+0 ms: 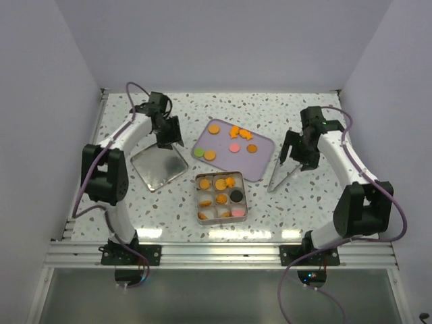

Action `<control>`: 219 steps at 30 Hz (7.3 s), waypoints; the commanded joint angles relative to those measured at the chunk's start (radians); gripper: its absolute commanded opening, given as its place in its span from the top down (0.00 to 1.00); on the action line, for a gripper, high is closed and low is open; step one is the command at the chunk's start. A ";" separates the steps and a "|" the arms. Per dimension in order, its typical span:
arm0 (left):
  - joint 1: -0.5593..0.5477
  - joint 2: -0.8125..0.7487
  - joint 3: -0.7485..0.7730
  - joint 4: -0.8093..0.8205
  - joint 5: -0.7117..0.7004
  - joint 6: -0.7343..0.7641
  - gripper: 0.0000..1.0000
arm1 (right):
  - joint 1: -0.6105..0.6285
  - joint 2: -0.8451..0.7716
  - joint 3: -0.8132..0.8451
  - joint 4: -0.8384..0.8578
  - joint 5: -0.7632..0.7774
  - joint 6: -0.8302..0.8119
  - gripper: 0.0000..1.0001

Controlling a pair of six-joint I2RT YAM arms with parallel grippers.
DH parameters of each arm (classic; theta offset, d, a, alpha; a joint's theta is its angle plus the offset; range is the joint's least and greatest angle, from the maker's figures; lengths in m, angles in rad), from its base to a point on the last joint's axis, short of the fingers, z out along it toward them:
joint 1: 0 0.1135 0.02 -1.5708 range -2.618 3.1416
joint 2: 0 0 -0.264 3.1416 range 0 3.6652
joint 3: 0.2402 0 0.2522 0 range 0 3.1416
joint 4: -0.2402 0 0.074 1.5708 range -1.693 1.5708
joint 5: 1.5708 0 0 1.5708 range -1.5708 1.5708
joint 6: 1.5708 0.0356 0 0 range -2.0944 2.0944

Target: Pack the cookies

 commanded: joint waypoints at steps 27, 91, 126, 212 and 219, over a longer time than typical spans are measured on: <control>-0.071 0.360 0.217 -0.057 -0.215 -0.055 0.48 | 0.000 -0.188 -0.117 -0.146 -0.005 -0.050 0.18; 0.028 -0.220 -0.078 2.602 0.540 -1.878 1.00 | 0.268 0.352 0.241 2.231 -0.692 1.614 0.59; 0.076 -0.484 -0.525 0.199 0.347 -0.078 0.00 | 0.052 -1.072 -0.905 0.924 -0.585 0.979 1.00; -0.070 -0.357 -0.878 0.591 0.495 -0.352 0.01 | 0.696 -0.751 -1.094 1.010 0.137 1.065 0.37; -0.070 -0.361 -0.880 0.599 0.494 -0.358 0.02 | 0.702 -0.691 -0.980 0.980 0.119 1.011 0.37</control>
